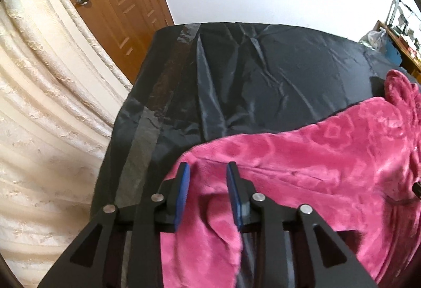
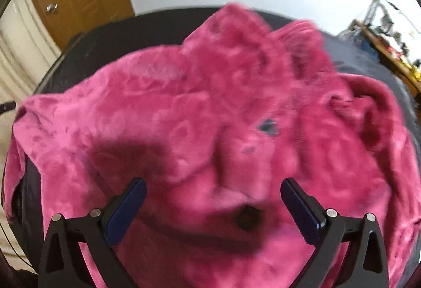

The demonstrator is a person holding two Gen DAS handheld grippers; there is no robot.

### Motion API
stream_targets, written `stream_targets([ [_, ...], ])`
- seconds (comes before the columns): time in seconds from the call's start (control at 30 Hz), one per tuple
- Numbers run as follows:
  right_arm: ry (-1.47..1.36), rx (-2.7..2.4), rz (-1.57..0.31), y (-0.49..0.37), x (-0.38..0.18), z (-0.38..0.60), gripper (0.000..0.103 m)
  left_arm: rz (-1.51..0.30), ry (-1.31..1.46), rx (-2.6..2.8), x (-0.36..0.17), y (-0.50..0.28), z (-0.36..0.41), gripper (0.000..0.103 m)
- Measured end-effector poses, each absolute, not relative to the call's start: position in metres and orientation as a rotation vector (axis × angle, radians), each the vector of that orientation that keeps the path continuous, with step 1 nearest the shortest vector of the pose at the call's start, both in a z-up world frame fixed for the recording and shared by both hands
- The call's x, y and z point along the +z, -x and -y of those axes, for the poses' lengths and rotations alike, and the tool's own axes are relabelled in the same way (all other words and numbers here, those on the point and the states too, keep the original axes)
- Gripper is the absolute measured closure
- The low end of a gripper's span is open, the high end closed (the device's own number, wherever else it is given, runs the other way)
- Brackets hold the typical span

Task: Fold clothes

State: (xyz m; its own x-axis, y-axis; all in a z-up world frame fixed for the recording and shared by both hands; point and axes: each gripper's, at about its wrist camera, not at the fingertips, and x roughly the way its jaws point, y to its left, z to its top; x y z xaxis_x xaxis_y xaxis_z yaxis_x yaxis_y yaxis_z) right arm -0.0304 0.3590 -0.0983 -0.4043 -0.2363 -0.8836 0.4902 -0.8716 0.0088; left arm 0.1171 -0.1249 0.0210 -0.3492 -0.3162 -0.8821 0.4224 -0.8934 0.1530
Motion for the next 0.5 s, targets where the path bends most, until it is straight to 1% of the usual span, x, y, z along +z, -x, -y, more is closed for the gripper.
stream_targets([
  [0.2, -1.466, -2.414, -0.249, 0.019, -0.076, -0.452, 0.0, -0.158, -1.429, -2.289, 0.031, -0.125, 0.078, 0.069],
  [0.37, -1.557, -2.39, -0.234, 0.007, -0.099, -0.509, 0.0, -0.159, -1.447, -2.34, 0.034, -0.129, 0.014, 0.067],
  [0.43, -1.573, -2.361, -0.267, 0.009, -0.108, -0.52, 0.0, -0.143, -1.48, -2.372, 0.029, -0.13, -0.019, 0.064],
  [0.5, -1.575, -2.332, -0.338, 0.006, -0.119, -0.524, 0.0, -0.122, -1.514, -2.408, 0.023, -0.131, -0.051, 0.061],
])
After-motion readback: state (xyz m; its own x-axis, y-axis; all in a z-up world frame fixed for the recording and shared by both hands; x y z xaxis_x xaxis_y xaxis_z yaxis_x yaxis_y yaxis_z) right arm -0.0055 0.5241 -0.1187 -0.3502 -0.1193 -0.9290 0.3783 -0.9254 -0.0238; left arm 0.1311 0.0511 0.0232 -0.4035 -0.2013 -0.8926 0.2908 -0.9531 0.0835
